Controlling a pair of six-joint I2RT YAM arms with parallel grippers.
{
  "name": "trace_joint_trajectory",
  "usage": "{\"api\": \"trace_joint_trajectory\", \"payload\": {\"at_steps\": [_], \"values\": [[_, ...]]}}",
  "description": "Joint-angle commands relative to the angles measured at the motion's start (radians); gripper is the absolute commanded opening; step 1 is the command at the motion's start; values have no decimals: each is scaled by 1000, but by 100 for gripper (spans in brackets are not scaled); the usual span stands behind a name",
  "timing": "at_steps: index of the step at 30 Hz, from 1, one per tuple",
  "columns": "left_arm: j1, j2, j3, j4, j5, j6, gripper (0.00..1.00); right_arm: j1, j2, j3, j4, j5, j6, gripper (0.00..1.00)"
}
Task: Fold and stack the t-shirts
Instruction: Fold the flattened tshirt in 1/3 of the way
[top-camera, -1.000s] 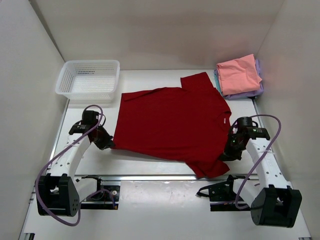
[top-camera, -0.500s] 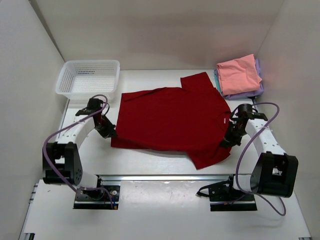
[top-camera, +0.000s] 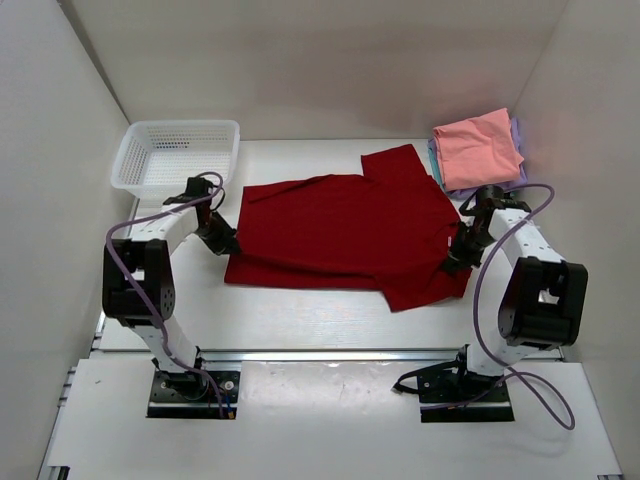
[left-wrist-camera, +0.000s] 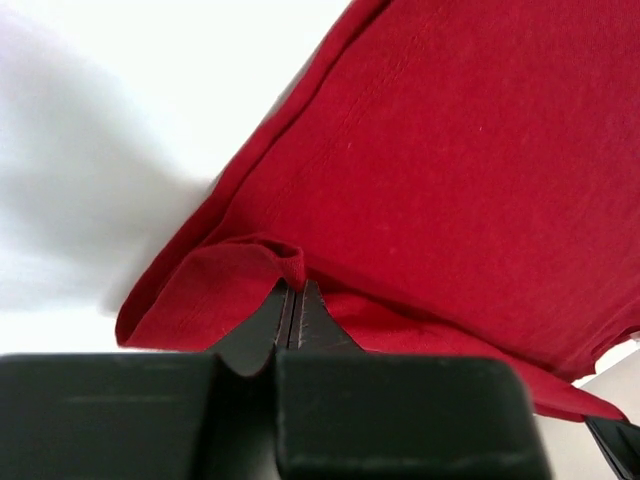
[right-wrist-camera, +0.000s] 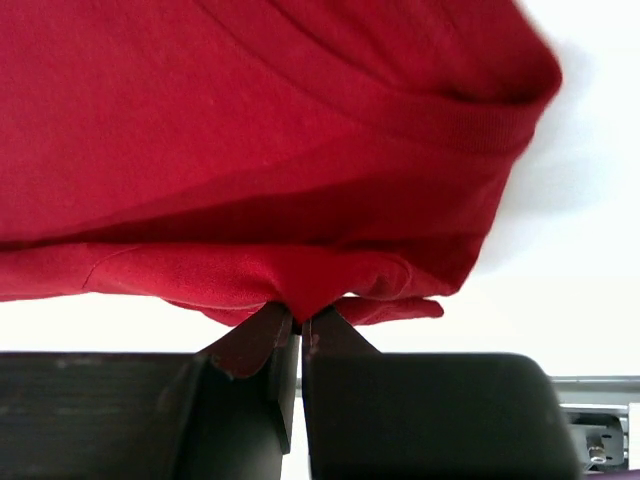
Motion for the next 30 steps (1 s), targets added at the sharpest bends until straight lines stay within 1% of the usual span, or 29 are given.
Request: {"api": "trace_joint_trajectory", "payload": {"at_steps": [1,8,12,21,22,23,24,26,27,28,29,30], "values": [[7,22,74,20,28,5,0,-12,34,58,30,23,-3,0],[16,102,160,14,27,9,0,-7,118,136,29,16,-9,0],[17,140,209,-24,-1,14,0,2,160,175,26,14,-16,0],[29,165,192,-37,-34,26,0,8,230,271,24,23,-19,0],[26,176,191,-44,-34,32,0,14,247,273,23,22,-11,5],[30,182,201,-50,-50,26,4,20,249,291,24,29,-14,12],[32,183,203,-56,-44,34,9,17,255,329,15,45,-13,16],[36,185,206,-61,-56,31,17,35,255,360,12,63,-16,27],[33,182,215,-66,-64,26,25,35,256,375,4,84,-11,31],[35,176,218,-67,-53,32,34,48,252,386,-5,98,-10,38],[35,163,218,-75,-60,29,40,52,256,394,-5,105,-16,41],[36,157,226,-78,-76,34,43,54,250,399,-11,114,-19,42]]}}
